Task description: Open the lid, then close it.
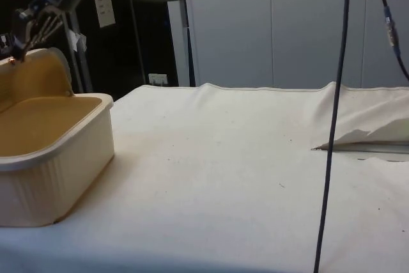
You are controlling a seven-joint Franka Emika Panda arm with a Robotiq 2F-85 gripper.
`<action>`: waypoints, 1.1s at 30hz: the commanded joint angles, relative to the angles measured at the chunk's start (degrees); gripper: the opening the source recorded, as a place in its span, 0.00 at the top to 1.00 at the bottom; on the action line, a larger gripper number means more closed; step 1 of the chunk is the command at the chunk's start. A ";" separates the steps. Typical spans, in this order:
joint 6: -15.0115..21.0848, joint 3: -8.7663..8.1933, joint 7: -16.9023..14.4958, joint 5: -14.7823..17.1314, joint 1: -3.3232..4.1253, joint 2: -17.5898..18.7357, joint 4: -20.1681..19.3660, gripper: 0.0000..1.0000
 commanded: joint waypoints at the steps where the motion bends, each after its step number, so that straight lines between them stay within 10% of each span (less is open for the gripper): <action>1: -0.11 0.40 -0.06 0.34 -0.29 -0.74 -0.40 1.00; 18: -1.49 -0.92 -0.29 0.00 -0.63 -2.46 2.35 1.00; 33: -11.40 -2.98 -0.06 -1.03 -0.29 0.92 11.00 1.00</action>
